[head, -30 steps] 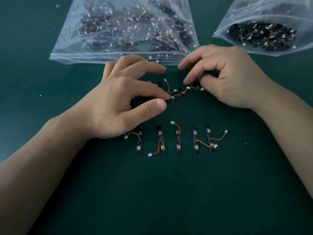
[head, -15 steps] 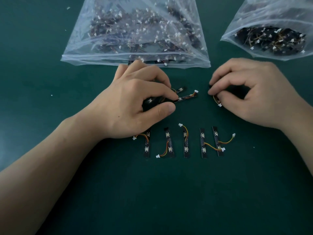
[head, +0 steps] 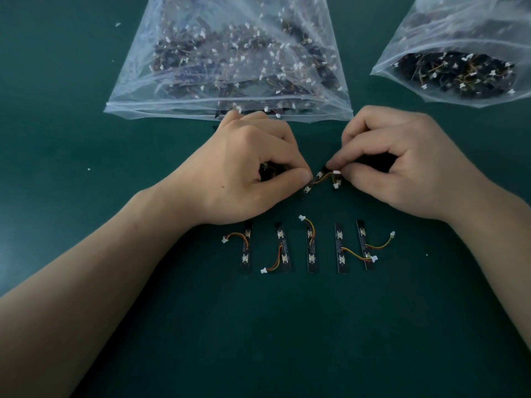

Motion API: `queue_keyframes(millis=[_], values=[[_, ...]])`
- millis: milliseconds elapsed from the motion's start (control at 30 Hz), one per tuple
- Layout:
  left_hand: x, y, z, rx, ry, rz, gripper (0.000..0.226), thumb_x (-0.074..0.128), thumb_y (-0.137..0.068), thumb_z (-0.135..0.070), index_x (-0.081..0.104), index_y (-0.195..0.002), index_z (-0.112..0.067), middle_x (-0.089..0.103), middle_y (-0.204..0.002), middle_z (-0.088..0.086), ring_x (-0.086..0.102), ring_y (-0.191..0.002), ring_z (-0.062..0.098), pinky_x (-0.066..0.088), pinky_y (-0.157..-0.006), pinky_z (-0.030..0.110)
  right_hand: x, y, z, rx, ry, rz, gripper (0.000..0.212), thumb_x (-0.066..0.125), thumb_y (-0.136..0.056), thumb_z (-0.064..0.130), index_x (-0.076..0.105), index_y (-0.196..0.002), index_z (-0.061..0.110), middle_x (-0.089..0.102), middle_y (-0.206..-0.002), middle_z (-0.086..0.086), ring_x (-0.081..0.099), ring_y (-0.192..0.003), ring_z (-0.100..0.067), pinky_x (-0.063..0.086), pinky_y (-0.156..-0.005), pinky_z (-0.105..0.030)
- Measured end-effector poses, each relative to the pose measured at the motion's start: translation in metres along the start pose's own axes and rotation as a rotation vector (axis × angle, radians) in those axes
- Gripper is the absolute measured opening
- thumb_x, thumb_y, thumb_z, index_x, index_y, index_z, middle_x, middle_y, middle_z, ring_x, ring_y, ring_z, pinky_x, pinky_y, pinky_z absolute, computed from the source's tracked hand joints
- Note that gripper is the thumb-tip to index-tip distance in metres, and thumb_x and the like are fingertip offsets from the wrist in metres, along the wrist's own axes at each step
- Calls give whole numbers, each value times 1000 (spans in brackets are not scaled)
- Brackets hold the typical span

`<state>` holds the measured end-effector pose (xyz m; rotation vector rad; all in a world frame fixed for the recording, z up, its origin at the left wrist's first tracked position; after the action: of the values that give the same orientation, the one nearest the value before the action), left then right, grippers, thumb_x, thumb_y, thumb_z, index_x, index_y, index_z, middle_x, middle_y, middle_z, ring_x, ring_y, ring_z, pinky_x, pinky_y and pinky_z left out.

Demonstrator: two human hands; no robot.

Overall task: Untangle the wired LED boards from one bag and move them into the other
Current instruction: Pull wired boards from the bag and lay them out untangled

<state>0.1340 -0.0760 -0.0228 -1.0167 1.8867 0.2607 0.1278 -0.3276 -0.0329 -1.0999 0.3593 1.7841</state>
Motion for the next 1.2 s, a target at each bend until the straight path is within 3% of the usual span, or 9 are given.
queue_keyframes(millis=[167,300,467,700,900,1033,1200], values=[[-1,2,2,-10,38,31,27,58,-98,-47,82,-97,-34,65,-98,-15,56,-98,12,38,-96,50,0,-2,-2,18,12,-4,17,71,-92,28,81,-106,33,62,-98,10,61,-87,-9,40,-75,-22],[1,4,1,6,19,39,30,54,-99,-50,81,-99,-37,60,-97,-15,51,-97,13,35,-95,46,1,-2,-3,3,20,15,15,74,-95,21,81,-106,29,62,-100,7,59,-88,-8,39,-76,-21],[-1,2,2,-18,33,-2,23,57,-99,-48,78,-105,-41,58,-104,-9,45,-103,17,30,-96,41,-4,0,0,-14,-16,50,20,69,-88,16,81,-93,31,65,-105,7,63,-97,-10,42,-84,-21],[4,-17,1,-27,-16,-45,14,67,-91,-53,76,-101,-46,61,-109,-17,50,-108,13,27,-104,43,-7,2,0,0,-42,56,17,71,-84,15,81,-91,28,66,-107,6,64,-102,-12,48,-90,-32],[8,-10,1,0,-6,-147,18,67,-96,-42,76,-111,-37,65,-107,-15,56,-105,13,30,-99,46,-4,1,-2,32,-13,-47,20,73,-90,23,74,-110,21,65,-106,6,62,-90,-12,42,-78,-15],[7,-9,3,29,-12,-110,13,70,-94,-41,78,-103,-37,65,-108,-17,56,-106,11,30,-100,46,-3,2,-1,30,15,-40,10,76,-90,26,78,-98,19,66,-108,6,64,-94,-13,49,-84,-29],[12,-10,1,45,-56,-29,13,71,-91,-47,78,-101,-42,65,-111,-19,56,-109,11,27,-105,45,-3,1,1,51,3,-26,5,78,-90,25,80,-92,21,67,-108,9,65,-98,-12,51,-87,-35]])
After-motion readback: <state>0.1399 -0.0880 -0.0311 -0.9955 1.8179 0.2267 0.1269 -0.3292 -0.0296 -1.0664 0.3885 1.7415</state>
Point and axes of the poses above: each hand's wrist, its own y-axis away from the middle knuckle, its own x-axis out of the palm, z = x × y, the point moved 1 cm from there along -y, towards the middle knuckle
